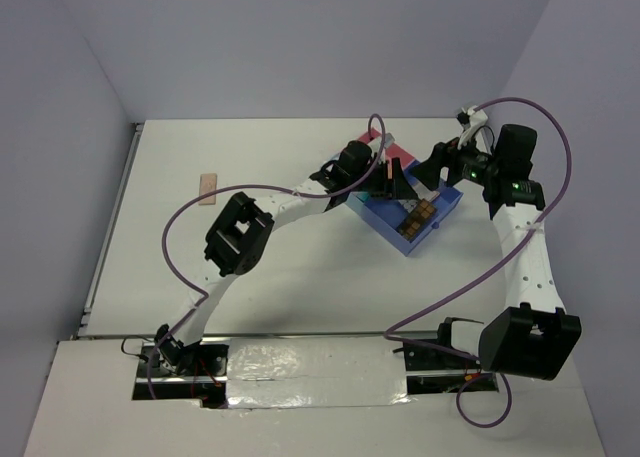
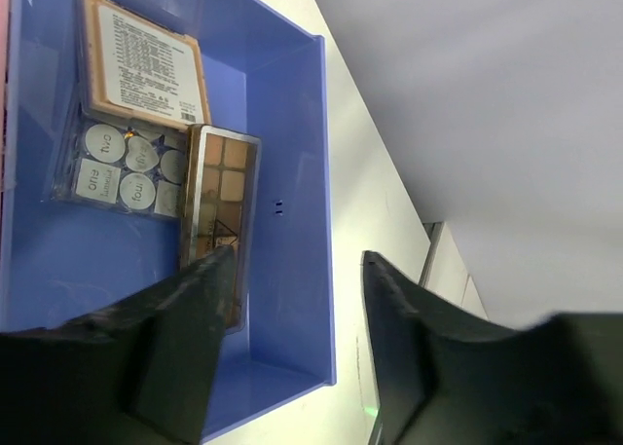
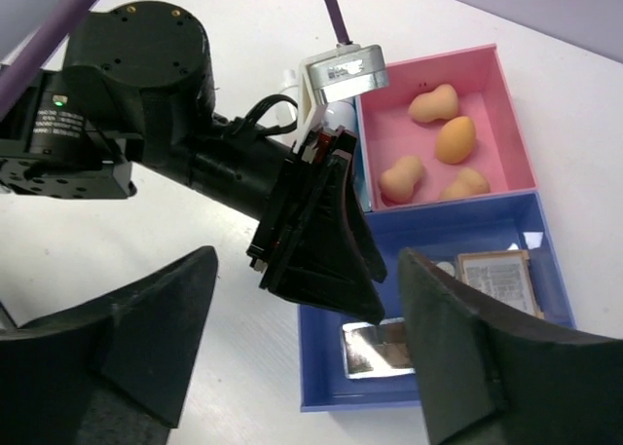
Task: Organize the makeup
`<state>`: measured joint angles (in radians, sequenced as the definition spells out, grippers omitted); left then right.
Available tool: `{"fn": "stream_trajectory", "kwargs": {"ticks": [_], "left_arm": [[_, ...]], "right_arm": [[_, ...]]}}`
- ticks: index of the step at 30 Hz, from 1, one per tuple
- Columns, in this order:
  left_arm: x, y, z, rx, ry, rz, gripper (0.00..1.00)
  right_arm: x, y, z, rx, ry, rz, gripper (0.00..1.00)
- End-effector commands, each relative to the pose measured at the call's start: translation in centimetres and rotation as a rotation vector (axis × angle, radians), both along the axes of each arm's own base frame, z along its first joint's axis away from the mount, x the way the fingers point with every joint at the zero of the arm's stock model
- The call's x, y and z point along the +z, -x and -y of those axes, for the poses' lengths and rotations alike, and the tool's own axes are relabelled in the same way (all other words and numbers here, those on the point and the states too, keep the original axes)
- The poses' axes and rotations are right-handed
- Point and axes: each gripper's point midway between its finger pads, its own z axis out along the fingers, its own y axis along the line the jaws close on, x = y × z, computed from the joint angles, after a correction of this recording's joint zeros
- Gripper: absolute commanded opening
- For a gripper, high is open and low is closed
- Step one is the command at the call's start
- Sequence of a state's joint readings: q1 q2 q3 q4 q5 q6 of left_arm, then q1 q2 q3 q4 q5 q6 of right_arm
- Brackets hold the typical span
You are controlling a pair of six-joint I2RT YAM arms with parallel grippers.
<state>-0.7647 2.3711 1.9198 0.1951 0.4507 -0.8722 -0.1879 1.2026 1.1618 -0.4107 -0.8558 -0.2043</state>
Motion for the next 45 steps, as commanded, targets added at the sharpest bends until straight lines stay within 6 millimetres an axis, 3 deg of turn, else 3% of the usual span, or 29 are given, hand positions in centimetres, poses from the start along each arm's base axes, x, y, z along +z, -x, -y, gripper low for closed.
{"fn": "stream_trajectory", "kwargs": {"ticks": [1,2,4,5,6,7,8,10,14,16,18,19,20,21,22,23,26,27,28,29,31,34,36,45], "left_arm": [[6.4,0.3,0.1,-0.024,0.108,0.098,0.64],[7.0,0.1,-0.5,-0.017,0.112,0.114,0.6],[8.4,0.4,-1.5,-0.01,0.124,0.134,0.38],[8.9,-0.2,-2.4,0.004,0.124,0.151,0.23],[9.4,-0.3,-3.1,0.017,0.124,0.162,0.17],[8.7,-0.2,-4.0,0.029,0.103,0.152,0.09],[10.7,-0.6,-5.5,0.052,0.117,0.191,0.0],[11.5,-0.6,-8.1,0.078,0.105,0.21,0.0],[11.2,-0.5,-13.1,0.139,0.039,0.226,0.0],[10.1,-0.2,-16.7,0.195,-0.034,0.221,0.04],[8.9,0.1,-19.5,0.242,-0.087,0.206,0.18],[7.7,0.4,-22.4,0.291,-0.137,0.19,0.23],[7.0,0.6,-23.9,0.32,-0.169,0.182,0.35],[6.2,0.7,-25.7,0.356,-0.206,0.171,0.4],[4.5,1.0,-29.1,0.427,-0.297,0.152,0.46],[3.3,1.3,-31.0,0.463,-0.359,0.131,0.56],[0.0,2.0,-38.2,0.607,-0.576,0.051,0.73],[-0.7,2.2,-39.8,0.638,-0.623,0.028,0.74],[-1.5,2.1,-42.1,0.673,-0.674,0.004,0.75],[-2.3,2.4,-43.6,0.699,-0.725,-0.019,0.78],[-3.4,2.2,-46.8,0.758,-0.795,-0.046,0.83],[-4.7,1.3,-50.1,0.82,-0.867,-0.072,0.84],[-5.1,0.2,-51.5,0.844,-0.908,-0.058,0.85],[-7.3,-5.2,-54.2,0.833,-1.059,-0.029,0.86]], "right_arm": [[3.5,0.4,-0.4,0.039,0.001,0.091,0.84],[3.9,0.5,-0.5,0.044,0.002,0.101,0.88],[4.3,0.7,-0.7,0.054,0.005,0.114,0.99],[4.7,0.8,-0.8,0.063,0.004,0.123,1.0],[4.9,0.9,-0.9,0.069,0.0,0.131,1.0],[5.1,1.0,-1.1,0.073,-0.021,0.124,1.0],[5.1,1.0,-1.3,0.08,-0.037,0.118,1.0],[5.5,1.3,-2.0,0.128,-0.089,0.115,1.0],[4.4,1.7,-3.1,0.228,-0.135,0.069,1.0],[3.5,1.3,-3.2,0.227,-0.128,0.045,0.98],[2.5,1.3,-3.8,0.244,-0.084,0.027,0.91],[2.1,0.8,-3.8,0.236,-0.059,0.015,0.88],[1.6,0.7,-4.1,0.247,-0.03,0.017,0.83],[0.9,1.2,-5.0,0.267,-0.025,-0.026,0.81],[0.5,1.1,-5.3,0.274,-0.016,-0.041,0.79],[-0.5,0.8,-5.5,0.268,-0.005,-0.078,0.76],[-2.3,0.7,-6.8,0.29,0.005,-0.14,0.76],[-2.7,0.5,-6.8,0.283,0.003,-0.156,0.76],[-3.0,1.1,-8.4,0.328,0.007,-0.166,0.76],[-3.5,1.0,-8.8,0.336,0.009,-0.181,0.78],[-4.0,1.1,-9.8,0.352,0.027,-0.194,0.86],[-5.1,1.3,-10.7,0.378,0.054,-0.223,0.98],[-5.5,1.4,-10.9,0.385,0.061,-0.238,1.0],[-5.5,1.6,-10.9,0.381,0.071,-0.224,1.0]]}}
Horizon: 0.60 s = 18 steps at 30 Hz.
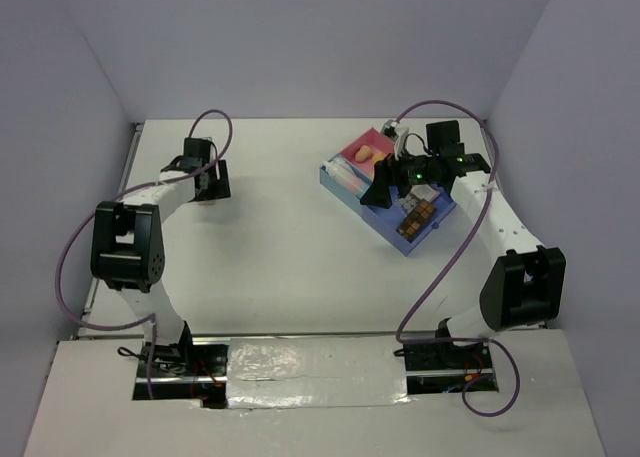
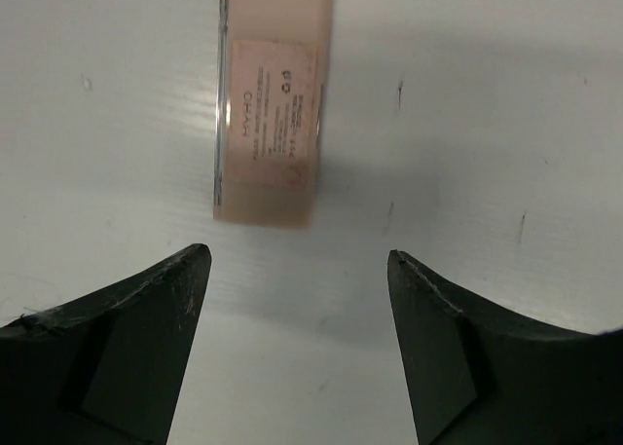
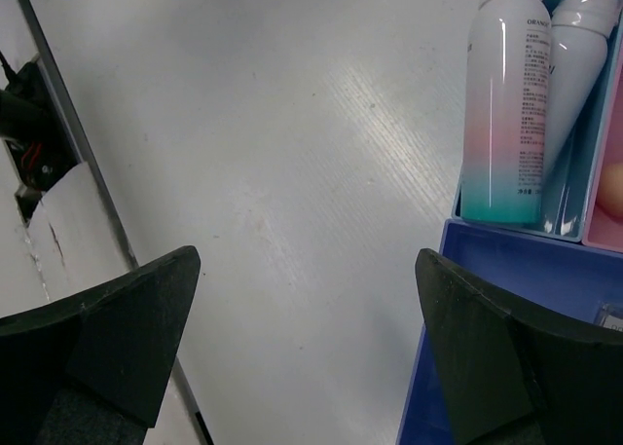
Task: Organize the makeup
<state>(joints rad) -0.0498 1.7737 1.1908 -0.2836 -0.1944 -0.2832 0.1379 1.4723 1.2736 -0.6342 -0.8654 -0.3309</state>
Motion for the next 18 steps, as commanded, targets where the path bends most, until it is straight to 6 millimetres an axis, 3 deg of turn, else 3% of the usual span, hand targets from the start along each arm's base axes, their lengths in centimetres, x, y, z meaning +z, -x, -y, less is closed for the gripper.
{"fn": "stream_trajectory", "kwargs": {"ticks": [1,2,6,15,16,18], "left_arm": [[1.7,-3.1,-1.5,-0.013,-0.081,0.06,0.86],[0.8,-3.4,-1.7,-0.016,-0.089,0.036,0.86],[0.0,-5.1,-2.5,-0.014,-0.094,0.016,0.86],[-2.4,-6.4,-2.6,-0.047,-0.075,-0.037,0.85],[-3.0,-6.3,-3.5,-0.027,-0.064,-0.05,0.85],[-3.6,-6.4,-3.6,-0.018,-0.048,-0.061,0.84]], "right_arm": [[1.9,-0.2,-0.1,0.004,0.003,0.067,1.0],[1.8,-0.3,0.0,0.002,0.006,0.066,1.0],[1.8,-0.2,0.2,-0.004,0.015,0.075,0.99],[1.6,-0.3,0.1,-0.002,0.014,0.062,1.0],[1.6,-0.4,0.1,-0.002,0.014,0.062,1.0],[1.6,-0.4,0.1,-0.001,0.014,0.061,1.0]]}}
